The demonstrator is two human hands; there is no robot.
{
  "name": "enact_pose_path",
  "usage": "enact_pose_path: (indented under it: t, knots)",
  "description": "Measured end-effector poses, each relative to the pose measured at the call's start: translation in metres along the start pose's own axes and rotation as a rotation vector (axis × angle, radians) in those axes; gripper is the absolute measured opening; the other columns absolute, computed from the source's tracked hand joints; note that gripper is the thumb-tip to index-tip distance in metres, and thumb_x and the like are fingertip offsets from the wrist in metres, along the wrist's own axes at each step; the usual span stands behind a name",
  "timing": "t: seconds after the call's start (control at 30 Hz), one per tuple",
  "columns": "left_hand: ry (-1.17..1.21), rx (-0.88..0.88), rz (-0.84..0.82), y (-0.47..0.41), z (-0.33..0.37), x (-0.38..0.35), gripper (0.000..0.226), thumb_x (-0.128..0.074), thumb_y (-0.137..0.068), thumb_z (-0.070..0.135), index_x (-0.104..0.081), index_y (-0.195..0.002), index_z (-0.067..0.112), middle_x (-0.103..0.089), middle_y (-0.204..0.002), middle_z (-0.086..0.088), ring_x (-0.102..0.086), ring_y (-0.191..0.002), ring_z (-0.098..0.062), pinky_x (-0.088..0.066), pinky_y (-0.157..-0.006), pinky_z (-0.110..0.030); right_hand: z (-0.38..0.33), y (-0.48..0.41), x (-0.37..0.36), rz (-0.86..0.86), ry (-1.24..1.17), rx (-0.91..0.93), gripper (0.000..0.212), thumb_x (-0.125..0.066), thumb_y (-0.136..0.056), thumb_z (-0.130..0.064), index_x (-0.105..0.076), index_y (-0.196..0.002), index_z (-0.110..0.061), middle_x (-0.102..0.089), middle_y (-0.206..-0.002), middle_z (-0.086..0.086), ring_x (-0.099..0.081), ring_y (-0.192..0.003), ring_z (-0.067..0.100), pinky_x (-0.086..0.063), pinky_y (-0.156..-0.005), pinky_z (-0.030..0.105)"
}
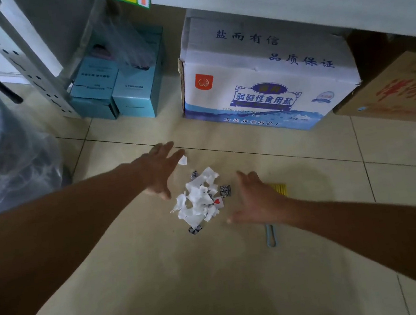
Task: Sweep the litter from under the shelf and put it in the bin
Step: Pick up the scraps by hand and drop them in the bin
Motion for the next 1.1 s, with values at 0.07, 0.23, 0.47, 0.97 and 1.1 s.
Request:
enact_pose_path:
  t: [0.07, 0.23, 0.47, 0.97, 1.1]
  knots:
    - [-0.027, -0.025, -0.023, -0.011, 0.003, 0.003, 0.145, -0.086, -0.058, 0.057, 0.014, -0.157, 0.025, 0.019, -0.166, -0.010, 0.010, -0.154, -0.035, -0.026, -0.120, -0.051, -0.016, -0.016, 0.003, -0.026, -0.014, -0.055, 0.137, -0.084, -0.054, -0.060, 0.001, -0.152, -0.016, -0.020, -0.148, 0.017, -0.050, -0.125, 0.038, -0.050, -0.097, 0.043]
    - [-0.002, -0.089, -0.041, -0.014, 0.014, -0.013, 0.150, -0.088, -0.051, 0.059, 0.011, -0.158, 0.022, 0.010, -0.167, -0.012, 0.002, -0.153, -0.035, -0.027, -0.119, -0.051, -0.043, -0.033, -0.025, 0.069, 0.024, -0.121, 0.145, -0.086, -0.046, -0.061, -0.002, -0.150, -0.007, -0.019, -0.146, 0.018, -0.037, -0.134, 0.036, -0.042, -0.107, 0.042]
    - [0.170, -0.182, 0.143, 0.017, 0.051, -0.042, 0.131, -0.088, -0.064, 0.045, -0.004, -0.158, 0.009, -0.019, -0.162, -0.012, -0.022, -0.144, -0.032, -0.023, -0.118, -0.035, -0.054, -0.055, -0.036, 0.192, -0.093, -0.123, 0.115, -0.091, -0.051, -0.039, -0.022, -0.141, -0.017, -0.026, -0.132, 0.013, -0.054, -0.111, 0.034, -0.053, -0.092, 0.041]
    - [0.712, 0.016, 0.277, 0.015, 0.061, -0.036, 0.017, -0.067, -0.079, 0.007, -0.054, -0.073, 0.016, -0.066, -0.088, -0.012, -0.062, -0.084, -0.032, -0.043, -0.068, -0.033, -0.055, -0.059, -0.042, 0.348, -0.456, -0.150, 0.039, -0.085, -0.062, -0.014, -0.073, -0.099, -0.009, -0.074, -0.098, 0.006, -0.068, -0.089, 0.021, -0.044, -0.070, 0.021]
    - [0.687, -0.013, 0.298, 0.027, 0.060, -0.017, 0.041, -0.067, -0.078, 0.008, -0.035, -0.059, 0.025, -0.046, -0.065, 0.004, -0.047, -0.069, -0.021, -0.028, -0.052, -0.021, -0.053, -0.049, -0.029, 0.379, -0.488, -0.122, 0.035, -0.083, -0.063, -0.016, -0.075, -0.096, -0.006, -0.074, -0.093, 0.007, -0.067, -0.082, 0.019, -0.040, -0.066, 0.017]
Point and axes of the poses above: each hand's wrist, its own y-axis away from the middle knuckle, its own x-axis out of the back of the hand, z = x × y, the point moved 3 cm from there along -y, towards the middle knuckle
